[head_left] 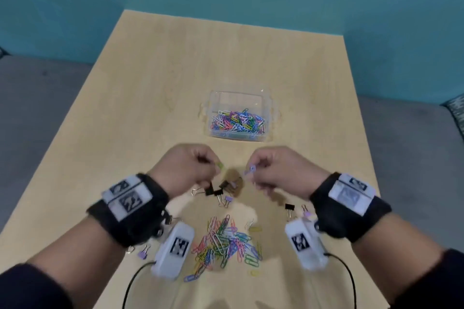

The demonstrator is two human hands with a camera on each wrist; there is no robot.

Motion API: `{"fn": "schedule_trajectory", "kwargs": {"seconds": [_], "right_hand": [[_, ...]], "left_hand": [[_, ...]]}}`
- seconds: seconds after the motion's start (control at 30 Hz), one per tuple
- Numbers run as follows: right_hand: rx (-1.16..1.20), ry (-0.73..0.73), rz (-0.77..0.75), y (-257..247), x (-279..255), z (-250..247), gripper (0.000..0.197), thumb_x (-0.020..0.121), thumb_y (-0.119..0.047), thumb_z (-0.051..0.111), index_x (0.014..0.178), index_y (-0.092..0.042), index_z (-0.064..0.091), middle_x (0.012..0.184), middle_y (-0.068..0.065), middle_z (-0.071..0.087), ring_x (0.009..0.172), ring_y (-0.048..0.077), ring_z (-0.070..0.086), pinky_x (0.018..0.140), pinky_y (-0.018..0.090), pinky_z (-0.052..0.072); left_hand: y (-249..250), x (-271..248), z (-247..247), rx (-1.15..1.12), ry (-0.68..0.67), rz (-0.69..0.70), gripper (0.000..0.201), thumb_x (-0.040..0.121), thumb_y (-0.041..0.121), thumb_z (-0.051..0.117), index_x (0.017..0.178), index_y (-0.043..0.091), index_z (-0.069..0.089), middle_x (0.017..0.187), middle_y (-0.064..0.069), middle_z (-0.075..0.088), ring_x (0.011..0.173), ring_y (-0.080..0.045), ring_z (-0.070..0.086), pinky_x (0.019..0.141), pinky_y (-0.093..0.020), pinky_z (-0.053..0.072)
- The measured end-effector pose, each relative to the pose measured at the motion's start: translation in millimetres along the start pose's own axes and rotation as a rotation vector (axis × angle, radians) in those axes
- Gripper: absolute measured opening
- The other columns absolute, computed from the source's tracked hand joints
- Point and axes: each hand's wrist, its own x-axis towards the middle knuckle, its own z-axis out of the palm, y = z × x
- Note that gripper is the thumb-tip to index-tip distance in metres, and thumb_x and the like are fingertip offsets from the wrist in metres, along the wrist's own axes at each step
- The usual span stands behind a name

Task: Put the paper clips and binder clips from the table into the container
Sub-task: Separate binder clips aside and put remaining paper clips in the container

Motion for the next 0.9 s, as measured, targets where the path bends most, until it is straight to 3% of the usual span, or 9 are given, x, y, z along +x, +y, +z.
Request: {"fn": "schedule_trajectory", "kwargs": {"seconds": [0.13, 0.23, 0.3, 0.37, 0.47, 0.6, 0.77, 0.83, 0.9], "right_hand": [[0.037, 0.260, -0.030, -21, 59, -37, 0.019, 0.083, 0.007, 0.065, 0.073, -0.007, 0.055, 0.058, 0.009, 0.053, 0.045, 0.016, 0.051, 0.044, 0.026, 0.048], [-0.048, 0.351, -0.013, -31, 91, -47, 0.015, 0.083, -0.003, 0.069, 0.075, -0.009, 0.058, 0.062, 0.009, 0.059, 0.051, 0.021, 0.057, 0.057, 0.037, 0.056], [-0.158, 0.342, 0.018, -37, 98, -48, 0.013, 0.083, -0.017, 0.072, 0.088, -0.012, 0.062, 0.072, 0.010, 0.065, 0.058, 0.023, 0.062, 0.065, 0.039, 0.056], [-0.405, 0.362, 0.042, -36, 93, -49, 0.034, 0.083, -0.034, 0.070, 0.110, -0.015, 0.062, 0.097, 0.007, 0.067, 0.078, 0.023, 0.066, 0.075, 0.036, 0.054], [-0.630, 0.386, -0.014, -21, 55, -36, 0.045, 0.088, -0.037, 0.062, 0.127, -0.016, 0.056, 0.122, 0.006, 0.060, 0.104, 0.024, 0.060, 0.087, 0.030, 0.046], [-0.740, 0.151, -0.010, 34, -11, 16, 0.050, 0.088, -0.036, 0.057, 0.135, -0.021, 0.046, 0.127, 0.006, 0.051, 0.115, 0.024, 0.052, 0.092, 0.035, 0.044], [-0.923, 0.010, -0.066, 105, -78, 90, 0.086, 0.081, -0.032, 0.062, 0.149, -0.028, 0.009, 0.154, 0.002, 0.016, 0.143, 0.025, 0.008, 0.112, 0.040, 0.027], [-0.988, 0.048, -0.082, 119, -85, 108, 0.095, 0.081, -0.033, 0.065, 0.150, -0.028, 0.001, 0.157, 0.003, 0.010, 0.145, 0.029, 0.004, 0.115, 0.043, 0.021], [-1.013, 0.133, -0.088, 122, -84, 118, 0.096, 0.079, -0.035, 0.068, 0.151, -0.026, 0.005, 0.156, 0.005, 0.017, 0.144, 0.030, 0.014, 0.111, 0.044, 0.027]], "left_hand": [[32, 71, -4, 0.063, 0.190, 0.079, 0.005, 0.078, -0.003, 0.068, 0.077, -0.003, 0.063, 0.059, -0.013, 0.058, 0.047, -0.020, 0.054, 0.061, -0.034, 0.051], [43, 102, 3, 0.142, 0.202, 0.076, 0.008, 0.079, 0.000, 0.067, 0.075, 0.007, 0.064, 0.056, -0.006, 0.058, 0.043, -0.014, 0.054, 0.052, -0.024, 0.050], [45, 108, 5, 0.206, 0.197, 0.072, 0.011, 0.080, 0.004, 0.067, 0.089, 0.010, 0.067, 0.068, -0.003, 0.060, 0.051, -0.017, 0.059, 0.056, -0.026, 0.052], [37, 104, 1, 0.318, 0.221, 0.079, 0.029, 0.081, 0.013, 0.067, 0.110, 0.015, 0.065, 0.092, -0.005, 0.062, 0.071, -0.026, 0.065, 0.073, -0.035, 0.056], [17, 69, -6, 0.546, 0.250, 0.120, 0.034, 0.084, 0.025, 0.063, 0.118, 0.023, 0.061, 0.110, -0.002, 0.060, 0.082, -0.022, 0.064, 0.081, -0.032, 0.051], [-34, -16, 8, 0.641, 0.114, 0.095, 0.042, 0.082, 0.032, 0.064, 0.123, 0.025, 0.057, 0.111, 0.004, 0.052, 0.087, -0.013, 0.059, 0.083, -0.031, 0.047], [-102, -102, 50, 0.811, -0.044, 0.038, 0.088, 0.078, 0.045, 0.067, 0.147, 0.036, 0.013, 0.149, 0.003, 0.016, 0.132, -0.020, 0.029, 0.104, -0.033, 0.040], [-113, -111, 63, 0.878, -0.059, 0.072, 0.095, 0.080, 0.046, 0.064, 0.147, 0.036, -0.002, 0.155, 0.003, 0.001, 0.137, -0.022, 0.014, 0.110, -0.036, 0.032], [-120, -110, 72, 0.942, -0.038, 0.140, 0.096, 0.079, 0.045, 0.065, 0.148, 0.033, -0.001, 0.156, -0.001, 0.004, 0.135, -0.025, 0.015, 0.108, -0.041, 0.033]]}}
